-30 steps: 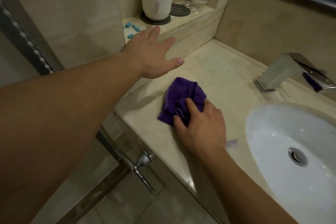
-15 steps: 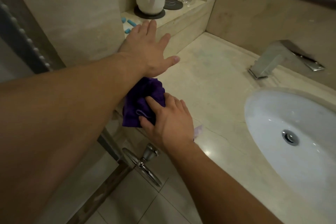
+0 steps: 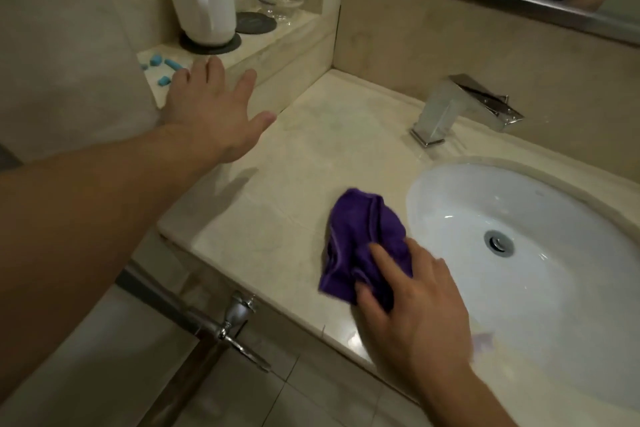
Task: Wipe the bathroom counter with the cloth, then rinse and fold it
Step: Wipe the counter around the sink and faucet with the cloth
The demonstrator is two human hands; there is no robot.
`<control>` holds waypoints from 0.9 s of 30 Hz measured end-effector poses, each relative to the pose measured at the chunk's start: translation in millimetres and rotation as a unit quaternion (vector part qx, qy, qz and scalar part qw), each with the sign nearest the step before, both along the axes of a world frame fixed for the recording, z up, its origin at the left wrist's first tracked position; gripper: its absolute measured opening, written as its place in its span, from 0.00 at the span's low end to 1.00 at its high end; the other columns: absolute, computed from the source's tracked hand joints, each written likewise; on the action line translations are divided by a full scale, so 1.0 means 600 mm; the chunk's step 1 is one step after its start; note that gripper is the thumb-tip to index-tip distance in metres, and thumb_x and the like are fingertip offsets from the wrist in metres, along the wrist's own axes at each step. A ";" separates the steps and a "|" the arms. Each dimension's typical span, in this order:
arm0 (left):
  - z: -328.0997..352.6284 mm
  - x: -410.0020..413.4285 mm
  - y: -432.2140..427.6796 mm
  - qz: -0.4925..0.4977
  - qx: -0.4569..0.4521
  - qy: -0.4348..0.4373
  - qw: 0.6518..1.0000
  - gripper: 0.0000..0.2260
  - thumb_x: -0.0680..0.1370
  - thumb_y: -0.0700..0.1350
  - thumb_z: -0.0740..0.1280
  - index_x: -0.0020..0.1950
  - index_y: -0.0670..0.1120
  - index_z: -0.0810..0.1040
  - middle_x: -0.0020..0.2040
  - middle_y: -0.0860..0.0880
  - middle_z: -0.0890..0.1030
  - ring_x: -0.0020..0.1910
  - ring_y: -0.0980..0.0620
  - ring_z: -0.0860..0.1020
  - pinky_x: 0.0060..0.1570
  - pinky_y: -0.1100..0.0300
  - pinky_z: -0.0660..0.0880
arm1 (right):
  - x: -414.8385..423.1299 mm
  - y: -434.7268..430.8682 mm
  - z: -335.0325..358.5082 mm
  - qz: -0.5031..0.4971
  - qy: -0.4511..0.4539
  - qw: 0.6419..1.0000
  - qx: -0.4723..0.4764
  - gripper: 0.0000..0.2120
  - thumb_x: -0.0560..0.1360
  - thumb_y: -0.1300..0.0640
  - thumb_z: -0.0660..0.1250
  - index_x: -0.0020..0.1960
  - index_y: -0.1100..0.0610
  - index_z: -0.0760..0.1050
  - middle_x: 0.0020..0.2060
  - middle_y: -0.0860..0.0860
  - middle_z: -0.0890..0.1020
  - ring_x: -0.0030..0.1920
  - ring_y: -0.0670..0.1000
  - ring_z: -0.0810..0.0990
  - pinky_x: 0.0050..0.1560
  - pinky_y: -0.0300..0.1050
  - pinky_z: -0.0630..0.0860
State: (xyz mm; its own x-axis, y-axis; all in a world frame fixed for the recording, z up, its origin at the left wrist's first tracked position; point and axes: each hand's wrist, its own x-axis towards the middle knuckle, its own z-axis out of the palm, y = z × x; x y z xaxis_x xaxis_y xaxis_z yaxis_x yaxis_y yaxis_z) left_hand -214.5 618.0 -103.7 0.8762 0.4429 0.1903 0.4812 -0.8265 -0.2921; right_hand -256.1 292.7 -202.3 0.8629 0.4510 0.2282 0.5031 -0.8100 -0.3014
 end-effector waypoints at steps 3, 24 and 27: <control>-0.002 -0.002 0.001 -0.013 0.021 -0.029 0.999 0.33 0.78 0.68 0.46 0.79 0.51 0.55 0.71 0.36 0.66 0.68 0.37 0.66 0.65 0.44 0.64 | -0.041 0.011 -0.015 0.074 -0.009 0.997 -0.001 0.26 0.71 0.37 0.68 0.65 0.46 0.79 0.64 0.60 0.78 0.60 0.63 0.78 0.64 0.62 0.73; 0.001 0.036 0.012 0.018 0.030 -0.121 0.992 0.31 0.80 0.66 0.45 0.65 0.44 0.72 0.62 0.38 0.71 0.57 0.37 0.70 0.54 0.44 0.66 | 0.160 0.304 0.020 0.141 0.046 0.988 -0.035 0.24 0.76 0.35 0.60 0.67 0.44 0.73 0.59 0.55 0.76 0.58 0.60 0.74 0.62 0.53 0.68; 0.001 0.040 0.012 0.025 0.035 -0.114 0.993 0.32 0.79 0.68 0.44 0.64 0.45 0.71 0.62 0.38 0.70 0.58 0.37 0.69 0.54 0.45 0.66 | 0.282 0.234 0.024 0.053 0.057 0.995 -0.064 0.27 0.77 0.32 0.57 0.71 0.43 0.70 0.62 0.55 0.75 0.57 0.60 0.75 0.60 0.53 0.73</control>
State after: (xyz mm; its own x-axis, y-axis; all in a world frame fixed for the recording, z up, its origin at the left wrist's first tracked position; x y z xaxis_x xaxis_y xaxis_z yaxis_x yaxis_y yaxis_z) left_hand -190.6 625.1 -103.3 0.7842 0.4636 0.4125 0.5815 -0.7811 -0.2274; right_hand -86.9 433.3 -187.6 0.8264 0.5593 0.0653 0.5554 -0.7903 -0.2588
